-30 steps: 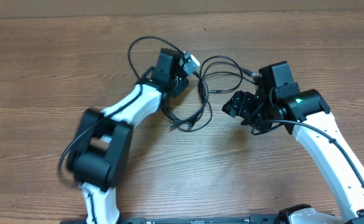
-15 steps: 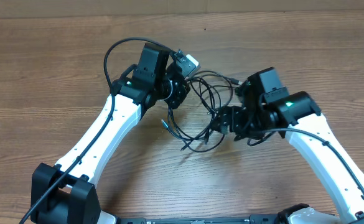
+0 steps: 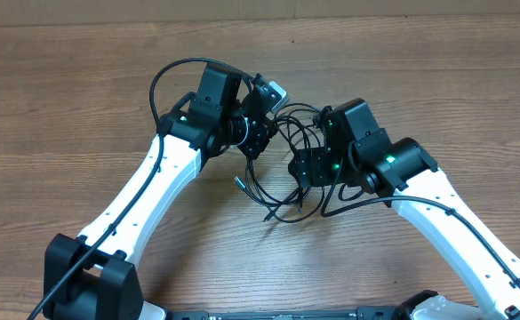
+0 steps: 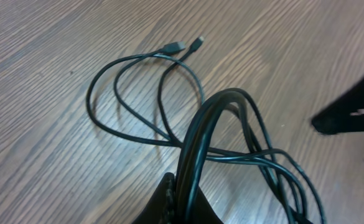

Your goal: Untangle cables

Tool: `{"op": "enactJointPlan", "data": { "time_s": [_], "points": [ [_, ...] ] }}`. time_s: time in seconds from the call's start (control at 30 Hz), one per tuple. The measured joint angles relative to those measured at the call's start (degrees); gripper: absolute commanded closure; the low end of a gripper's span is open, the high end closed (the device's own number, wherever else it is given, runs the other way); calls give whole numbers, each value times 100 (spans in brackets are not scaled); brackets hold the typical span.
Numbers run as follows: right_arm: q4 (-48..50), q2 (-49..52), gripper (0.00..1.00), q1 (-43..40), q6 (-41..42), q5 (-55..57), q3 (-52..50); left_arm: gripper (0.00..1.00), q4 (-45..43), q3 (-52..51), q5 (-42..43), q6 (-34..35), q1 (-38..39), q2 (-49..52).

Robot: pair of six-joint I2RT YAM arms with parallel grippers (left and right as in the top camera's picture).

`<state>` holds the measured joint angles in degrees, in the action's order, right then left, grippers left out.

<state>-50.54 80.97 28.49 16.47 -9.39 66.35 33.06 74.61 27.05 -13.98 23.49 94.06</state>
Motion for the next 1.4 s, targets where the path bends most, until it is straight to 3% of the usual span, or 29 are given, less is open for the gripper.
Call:
{"op": "enactJointPlan", "data": {
  "time_s": [0.17,0.27,0.37,0.47,0.5,0.67,0.83,1.03,1.4],
  "points": [
    [177,44,33,68,-15,321,-164,96,-22,0,160,192,-57,-136],
    [195,120,34,76,-15,396,-278,96,-50,0,212,452,-184,-258],
    [260,160,42,79,-11,439,-306,96,-52,0,297,820,-402,-356],
    [350,160,56,81,-7,448,-306,96,-133,0,610,1196,-649,-372],
    [356,160,67,81,-11,446,-306,96,-155,0,780,1300,-734,-372],
    [492,160,96,85,35,337,-304,96,-254,0,1655,1578,-1036,-372],
    [529,160,96,85,4,26,-304,96,-264,-2,1912,1574,-1078,-372],
    [282,50,96,85,-81,-317,-223,96,-234,-2,1567,1574,-1078,-372],
    [-271,-1591,96,85,-444,-649,-105,96,-260,0,1121,1576,-1084,-372]
  ]
}}
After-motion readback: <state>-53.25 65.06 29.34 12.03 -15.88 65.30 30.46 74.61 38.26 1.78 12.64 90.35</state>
